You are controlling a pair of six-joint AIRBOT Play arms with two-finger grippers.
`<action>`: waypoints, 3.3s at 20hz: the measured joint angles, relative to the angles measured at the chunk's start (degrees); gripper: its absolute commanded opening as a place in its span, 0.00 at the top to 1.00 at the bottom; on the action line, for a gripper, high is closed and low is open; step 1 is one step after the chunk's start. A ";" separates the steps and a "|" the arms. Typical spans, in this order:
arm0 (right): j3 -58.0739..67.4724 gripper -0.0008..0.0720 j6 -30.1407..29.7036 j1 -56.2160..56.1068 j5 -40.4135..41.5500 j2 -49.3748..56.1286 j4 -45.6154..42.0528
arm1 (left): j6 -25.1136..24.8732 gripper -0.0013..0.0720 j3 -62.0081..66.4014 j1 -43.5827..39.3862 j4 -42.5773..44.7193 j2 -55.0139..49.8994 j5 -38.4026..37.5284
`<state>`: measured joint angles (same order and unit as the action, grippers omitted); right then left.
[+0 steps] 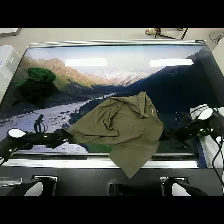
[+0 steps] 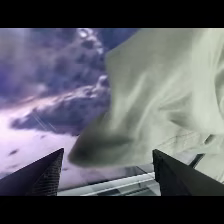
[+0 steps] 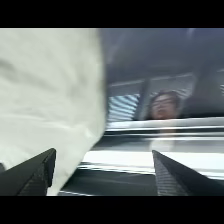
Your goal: Fold the clothes and pants, and hang the long-sleeved shirts on hangers.
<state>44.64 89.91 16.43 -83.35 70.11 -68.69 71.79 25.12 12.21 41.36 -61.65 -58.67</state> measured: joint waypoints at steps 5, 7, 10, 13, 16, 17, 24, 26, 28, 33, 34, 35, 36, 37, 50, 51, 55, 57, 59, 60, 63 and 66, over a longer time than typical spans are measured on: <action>-4.48 0.04 -0.55 0.07 3.82 -0.61 3.32 | -1.42 0.93 -0.28 -3.98 -2.78 -3.50 3.30; -6.38 0.04 -0.68 0.07 5.22 -0.66 4.22 | -1.84 0.94 -0.07 -4.50 -2.91 -3.78 3.26; -9.62 0.08 -1.49 0.07 7.56 -0.70 6.86 | -2.45 0.94 1.27 -4.85 -3.19 -2.99 2.43; -12.52 0.19 -2.56 0.09 10.03 -0.74 11.50 | -2.75 0.94 3.30 -4.98 -3.37 -0.83 1.73; -14.62 0.67 -3.37 0.09 13.05 -0.79 15.54 | -2.80 0.94 5.55 -4.98 -3.45 2.01 1.33; -15.02 0.92 -3.54 0.07 14.64 -0.74 15.65 | -2.80 0.94 6.32 -4.98 -3.45 2.93 1.22; -7.61 0.94 -7.65 0.11 13.03 -3.69 17.51 | -2.78 0.94 17.07 -4.28 -3.82 10.40 1.62; 2.67 0.94 -8.52 0.15 12.63 -7.13 16.20 | -2.29 0.94 25.22 -2.73 -3.98 13.00 3.37; 16.50 0.94 -9.07 0.17 14.75 -11.19 14.99 | 0.09 0.95 35.50 -0.17 -4.13 15.23 6.75; 48.76 0.94 -7.32 0.17 24.46 -21.57 9.01 | 8.28 0.94 59.49 8.35 -2.47 19.67 11.39; 52.13 0.94 -6.36 0.20 25.07 -23.52 7.89 | 9.92 0.94 62.12 9.53 -1.64 20.61 10.95; 54.40 0.94 -5.68 0.20 25.38 -25.11 7.15 | 10.86 0.94 63.82 10.29 -0.92 21.44 10.14; 56.02 0.94 -5.18 0.20 25.68 -26.45 6.47 | 11.82 0.94 65.16 10.88 -0.66 22.29 8.98; 57.29 0.94 -4.72 0.22 25.94 -27.50 5.99 | 12.33 0.95 66.05 11.28 -0.22 22.99 8.31; 48.85 0.94 -4.79 0.11 0.79 -10.19 7.26 | 14.19 0.95 34.88 4.11 8.11 24.68 -17.51; 45.94 0.94 -5.11 0.09 0.92 -6.91 9.14 | 14.34 0.95 29.70 1.44 8.24 23.61 -15.93; 39.19 0.94 -5.88 0.04 8.79 6.97 19.04 | 14.38 0.95 21.46 -7.37 7.87 10.95 -1.66; 38.01 0.94 -5.92 -0.04 14.38 12.48 25.42 | 12.96 0.94 25.11 -9.22 7.43 1.92 5.60; 37.38 0.94 -6.03 -1.03 19.26 16.94 29.49 | 12.04 0.94 30.27 -10.21 7.19 -6.91 9.94; 37.20 0.94 -6.12 -1.86 20.94 18.71 30.38 | 11.69 0.94 32.83 -10.78 6.78 -11.37 11.32; 36.89 0.55 -6.10 -5.03 24.04 23.30 29.42 | 11.10 0.70 37.88 -11.96 4.04 -22.12 11.76; 37.68 0.12 -5.40 -5.35 23.65 24.63 26.73 | 10.78 0.01 40.89 -10.67 2.03 -26.75 8.46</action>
<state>82.32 84.51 11.07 -59.70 94.74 -41.95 82.56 66.02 1.54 43.40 -88.40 -50.22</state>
